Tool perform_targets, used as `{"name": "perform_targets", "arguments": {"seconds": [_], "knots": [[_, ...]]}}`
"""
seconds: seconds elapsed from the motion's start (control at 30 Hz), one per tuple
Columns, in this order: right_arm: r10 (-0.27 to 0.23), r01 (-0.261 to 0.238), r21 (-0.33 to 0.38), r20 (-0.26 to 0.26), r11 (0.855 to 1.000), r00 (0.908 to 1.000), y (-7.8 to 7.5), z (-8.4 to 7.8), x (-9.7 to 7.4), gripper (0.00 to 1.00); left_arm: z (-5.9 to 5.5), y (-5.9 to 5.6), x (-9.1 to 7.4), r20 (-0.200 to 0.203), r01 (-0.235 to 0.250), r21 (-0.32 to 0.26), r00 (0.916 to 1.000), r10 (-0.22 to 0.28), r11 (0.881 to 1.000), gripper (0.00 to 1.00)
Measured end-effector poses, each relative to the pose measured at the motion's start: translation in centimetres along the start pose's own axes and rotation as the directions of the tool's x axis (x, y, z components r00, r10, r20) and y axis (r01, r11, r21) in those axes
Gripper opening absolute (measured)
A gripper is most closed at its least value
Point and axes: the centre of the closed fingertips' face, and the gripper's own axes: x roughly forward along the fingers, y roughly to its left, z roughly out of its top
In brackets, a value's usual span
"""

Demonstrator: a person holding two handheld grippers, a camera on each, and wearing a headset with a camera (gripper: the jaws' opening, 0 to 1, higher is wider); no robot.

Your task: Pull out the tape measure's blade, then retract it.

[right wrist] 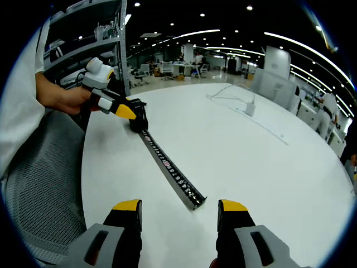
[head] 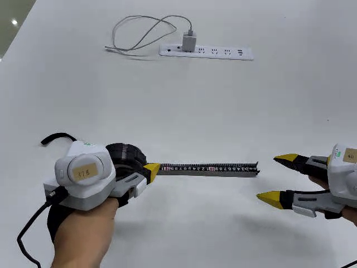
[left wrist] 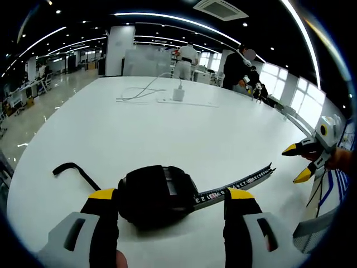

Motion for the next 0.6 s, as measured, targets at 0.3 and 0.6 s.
{"name": "perform_targets", "arguments": {"seconds": [0.3, 0.6], "knots": [[0.048, -0.049, -0.037, -0.032, 0.998, 0.9983, -0.5, 0.0, 0.6, 0.39, -0.2, 0.5, 0.5, -0.009, -0.026, -0.029, 0.9996, 0.025, 0.999, 0.71], [0.088, -0.094, -0.073, -0.075, 0.993, 0.9933, -0.6, -0.6, 1.4, 0.36, -0.6, 0.9, 0.9, -0.021, -0.054, -0.026, 0.9984, 0.053, 0.998, 0.67]]}}
